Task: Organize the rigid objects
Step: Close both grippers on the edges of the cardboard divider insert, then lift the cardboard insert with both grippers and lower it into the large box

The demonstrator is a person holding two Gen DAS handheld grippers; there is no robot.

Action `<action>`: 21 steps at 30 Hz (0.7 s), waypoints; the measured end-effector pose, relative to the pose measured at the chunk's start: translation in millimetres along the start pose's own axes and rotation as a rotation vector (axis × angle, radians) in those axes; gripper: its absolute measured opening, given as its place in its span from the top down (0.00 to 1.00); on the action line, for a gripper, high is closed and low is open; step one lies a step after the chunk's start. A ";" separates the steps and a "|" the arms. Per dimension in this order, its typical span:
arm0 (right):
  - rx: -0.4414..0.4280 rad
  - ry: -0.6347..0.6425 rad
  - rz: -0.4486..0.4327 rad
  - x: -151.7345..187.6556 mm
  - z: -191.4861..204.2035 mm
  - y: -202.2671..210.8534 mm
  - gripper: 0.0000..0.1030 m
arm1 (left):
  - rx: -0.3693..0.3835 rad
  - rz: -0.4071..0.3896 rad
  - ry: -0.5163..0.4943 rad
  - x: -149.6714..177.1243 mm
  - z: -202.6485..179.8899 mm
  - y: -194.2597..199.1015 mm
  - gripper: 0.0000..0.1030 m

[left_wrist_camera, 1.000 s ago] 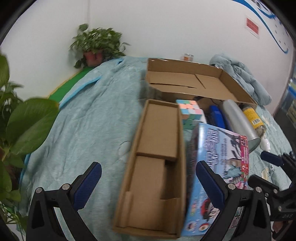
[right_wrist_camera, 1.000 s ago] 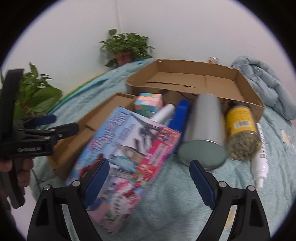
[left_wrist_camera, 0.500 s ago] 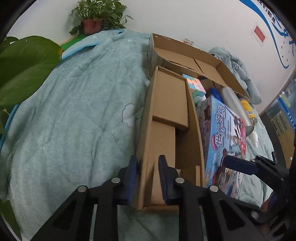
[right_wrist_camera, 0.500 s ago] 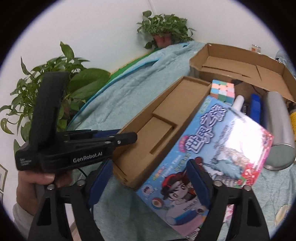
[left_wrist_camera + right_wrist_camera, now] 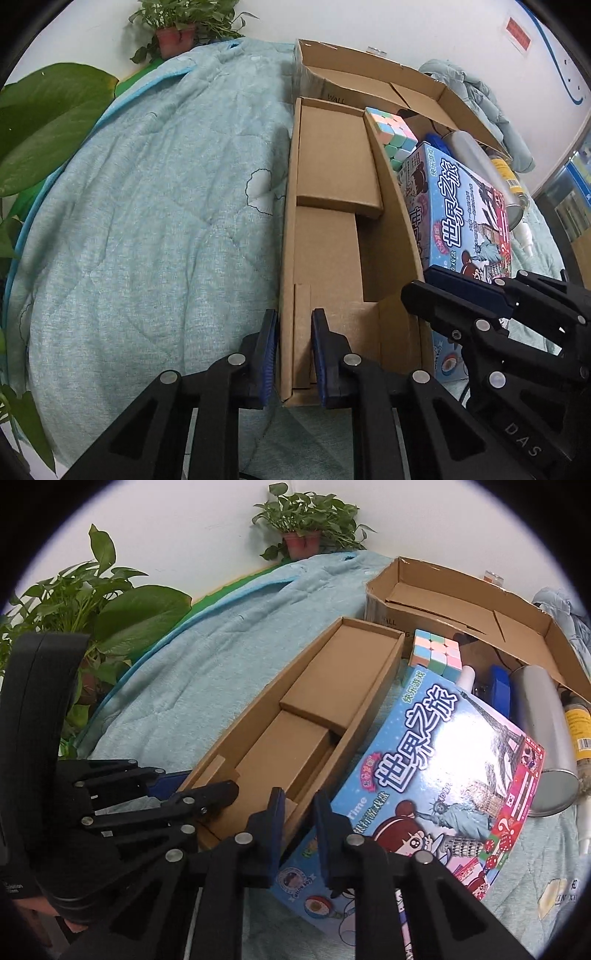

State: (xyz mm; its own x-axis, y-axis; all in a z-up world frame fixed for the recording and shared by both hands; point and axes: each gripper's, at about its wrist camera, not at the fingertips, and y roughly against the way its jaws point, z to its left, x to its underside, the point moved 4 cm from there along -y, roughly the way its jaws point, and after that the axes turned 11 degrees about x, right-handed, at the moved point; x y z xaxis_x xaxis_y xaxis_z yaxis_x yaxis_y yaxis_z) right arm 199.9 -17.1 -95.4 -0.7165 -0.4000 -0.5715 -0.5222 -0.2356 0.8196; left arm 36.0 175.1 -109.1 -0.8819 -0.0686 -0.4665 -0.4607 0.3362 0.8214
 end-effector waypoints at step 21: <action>-0.086 -0.101 -0.153 -26.0 -23.1 43.3 0.80 | -0.003 -0.127 -0.050 -41.8 -39.8 58.1 0.86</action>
State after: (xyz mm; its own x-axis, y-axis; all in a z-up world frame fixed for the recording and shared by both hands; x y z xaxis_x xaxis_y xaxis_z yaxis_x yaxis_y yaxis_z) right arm 206.6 -37.4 -44.2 -0.6767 -0.2638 -0.6874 -0.5904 -0.3635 0.7206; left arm 42.1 160.1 -28.8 -0.8105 -0.0633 -0.5824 -0.5684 0.3254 0.7557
